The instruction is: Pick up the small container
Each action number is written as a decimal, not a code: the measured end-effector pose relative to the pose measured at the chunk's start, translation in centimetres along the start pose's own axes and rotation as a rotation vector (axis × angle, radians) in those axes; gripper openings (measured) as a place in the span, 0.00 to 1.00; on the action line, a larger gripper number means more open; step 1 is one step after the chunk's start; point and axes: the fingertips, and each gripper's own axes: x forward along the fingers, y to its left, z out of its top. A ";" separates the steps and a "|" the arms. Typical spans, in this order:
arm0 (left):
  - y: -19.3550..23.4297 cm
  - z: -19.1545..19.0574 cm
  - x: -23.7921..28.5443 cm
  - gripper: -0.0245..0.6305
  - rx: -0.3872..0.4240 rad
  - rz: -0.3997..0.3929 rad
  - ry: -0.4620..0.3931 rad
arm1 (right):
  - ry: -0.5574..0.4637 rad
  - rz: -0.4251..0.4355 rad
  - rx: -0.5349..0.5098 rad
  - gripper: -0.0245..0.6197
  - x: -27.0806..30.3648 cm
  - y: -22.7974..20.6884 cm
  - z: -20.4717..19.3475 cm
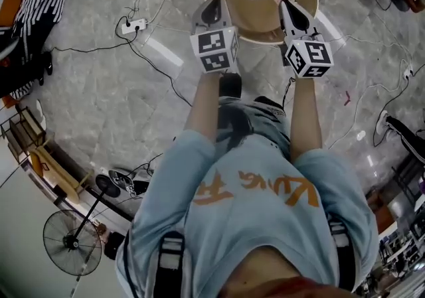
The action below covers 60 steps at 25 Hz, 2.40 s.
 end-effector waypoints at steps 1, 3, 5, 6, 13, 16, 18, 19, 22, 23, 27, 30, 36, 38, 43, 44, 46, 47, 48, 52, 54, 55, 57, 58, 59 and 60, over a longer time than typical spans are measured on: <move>0.5 -0.1 1.0 0.07 -0.008 -0.002 0.007 | 0.011 -0.001 -0.002 0.06 0.9 -0.1 -0.2; 1.0 -0.9 2.7 0.07 -0.029 -0.006 0.024 | 0.043 -0.007 -0.003 0.06 2.0 -0.7 -1.4; 1.2 -2.2 4.1 0.07 -0.042 -0.015 0.050 | 0.083 -0.025 0.011 0.06 2.5 -1.8 -3.4; 1.2 -2.8 4.9 0.07 -0.043 -0.022 0.064 | 0.103 -0.039 0.023 0.06 2.7 -2.5 -4.5; 1.9 -8.7 10.3 0.07 -0.058 -0.014 0.149 | 0.260 -0.002 0.057 0.06 5.5 -4.7 -13.5; 1.1 -12.5 12.7 0.07 -0.039 -0.035 0.178 | 0.307 0.034 0.059 0.06 6.7 -5.7 -18.1; 0.4 -15.2 14.2 0.07 -0.029 -0.060 0.195 | 0.318 0.040 0.053 0.06 7.6 -6.8 -21.0; 0.3 -16.5 14.6 0.07 -0.025 -0.067 0.206 | 0.323 0.045 0.050 0.06 8.0 -7.1 -22.3; 0.2 -20.2 14.8 0.07 -0.006 -0.081 0.244 | 0.340 0.053 0.071 0.06 8.7 -7.1 -25.7; 0.0 -21.3 15.0 0.07 -0.005 -0.087 0.256 | 0.344 0.054 0.074 0.06 8.8 -7.2 -26.5; 0.0 -25.0 16.5 0.07 0.000 -0.105 0.282 | 0.359 0.074 0.081 0.06 10.1 -7.3 -29.9; 0.1 -27.6 17.8 0.07 0.008 -0.120 0.295 | 0.376 0.078 0.085 0.06 10.5 -7.6 -32.8; 1.2 -32.1 19.6 0.07 0.020 -0.100 0.319 | 0.415 0.097 0.078 0.06 10.9 -8.0 -37.4; 1.3 -33.4 19.8 0.07 0.014 -0.098 0.333 | 0.416 0.095 0.074 0.06 11.3 -8.3 -38.4; 1.9 -35.1 20.0 0.07 0.003 -0.095 0.355 | 0.405 0.066 0.049 0.08 13.7 -9.4 -39.5; 2.0 -35.1 20.1 0.07 0.001 -0.094 0.355 | 0.402 0.062 0.040 0.10 14.3 -9.7 -39.5; 2.1 -35.3 20.3 0.07 -0.002 -0.092 0.356 | 0.398 0.060 0.018 0.13 15.3 -10.2 -39.5; 2.1 -35.3 20.4 0.07 -0.003 -0.092 0.357 | 0.398 0.061 0.009 0.16 15.8 -10.3 -39.6; 2.2 -35.4 20.6 0.07 -0.002 -0.092 0.358 | 0.398 0.062 0.001 0.19 16.3 -10.5 -39.7; 2.6 -35.5 21.0 0.07 -0.003 -0.090 0.362 | 0.383 0.041 -0.036 0.27 18.3 -11.7 -39.7; 2.8 -35.7 21.2 0.07 -0.004 -0.090 0.364 | 0.366 0.032 -0.054 0.30 19.3 -12.3 -39.4; 2.9 -35.8 21.3 0.07 -0.003 -0.090 0.365 | 0.357 0.031 -0.059 0.31 19.9 -12.5 -39.3; 2.9 -35.9 21.5 0.07 -0.003 -0.091 0.369 | 0.343 0.031 -0.065 0.32 20.9 -12.8 -39.1; 2.8 -36.0 21.6 0.07 -0.004 -0.092 0.371 | 0.338 0.030 -0.067 0.32 21.4 -12.9 -38.9; 2.8 -36.1 21.8 0.07 -0.005 -0.094 0.374 | 0.332 0.028 -0.071 0.32 21.9 -13.1 -38.6; 2.8 -36.2 21.9 0.07 -0.007 -0.094 0.376 | 0.325 0.027 -0.076 0.32 22.3 -13.2 -38.3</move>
